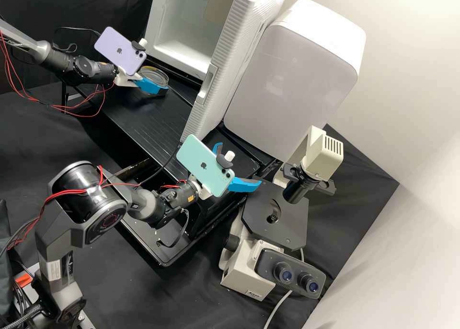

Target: Take the petri dish out of the incubator

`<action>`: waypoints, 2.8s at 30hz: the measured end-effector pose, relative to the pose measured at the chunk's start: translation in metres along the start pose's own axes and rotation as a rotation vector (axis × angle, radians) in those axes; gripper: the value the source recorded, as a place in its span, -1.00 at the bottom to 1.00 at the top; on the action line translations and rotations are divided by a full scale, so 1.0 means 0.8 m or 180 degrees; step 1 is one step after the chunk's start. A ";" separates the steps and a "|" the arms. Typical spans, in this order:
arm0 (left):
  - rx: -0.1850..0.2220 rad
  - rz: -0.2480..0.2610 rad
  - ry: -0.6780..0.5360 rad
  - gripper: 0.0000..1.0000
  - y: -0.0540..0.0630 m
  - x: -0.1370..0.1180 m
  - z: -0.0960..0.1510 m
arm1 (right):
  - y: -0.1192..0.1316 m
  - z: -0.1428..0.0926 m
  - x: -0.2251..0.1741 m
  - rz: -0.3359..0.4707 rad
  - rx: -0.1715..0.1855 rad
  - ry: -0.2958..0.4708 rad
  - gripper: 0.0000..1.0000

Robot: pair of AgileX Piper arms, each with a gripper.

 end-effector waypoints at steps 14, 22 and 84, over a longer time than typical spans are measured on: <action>0.0101 -0.0011 -0.0089 -1.00 -0.001 -0.001 0.005 | 0.000 0.000 0.000 0.0000 0.0000 0.0000 1.00; 0.0094 -0.0011 -0.0095 -1.00 -0.001 -0.001 0.005 | 0.000 0.000 0.000 0.0000 0.0000 0.0000 1.00; 0.0068 -0.0114 -0.0354 -1.00 -0.021 -0.089 -0.026 | 0.000 0.000 0.000 0.0000 0.0000 0.0000 1.00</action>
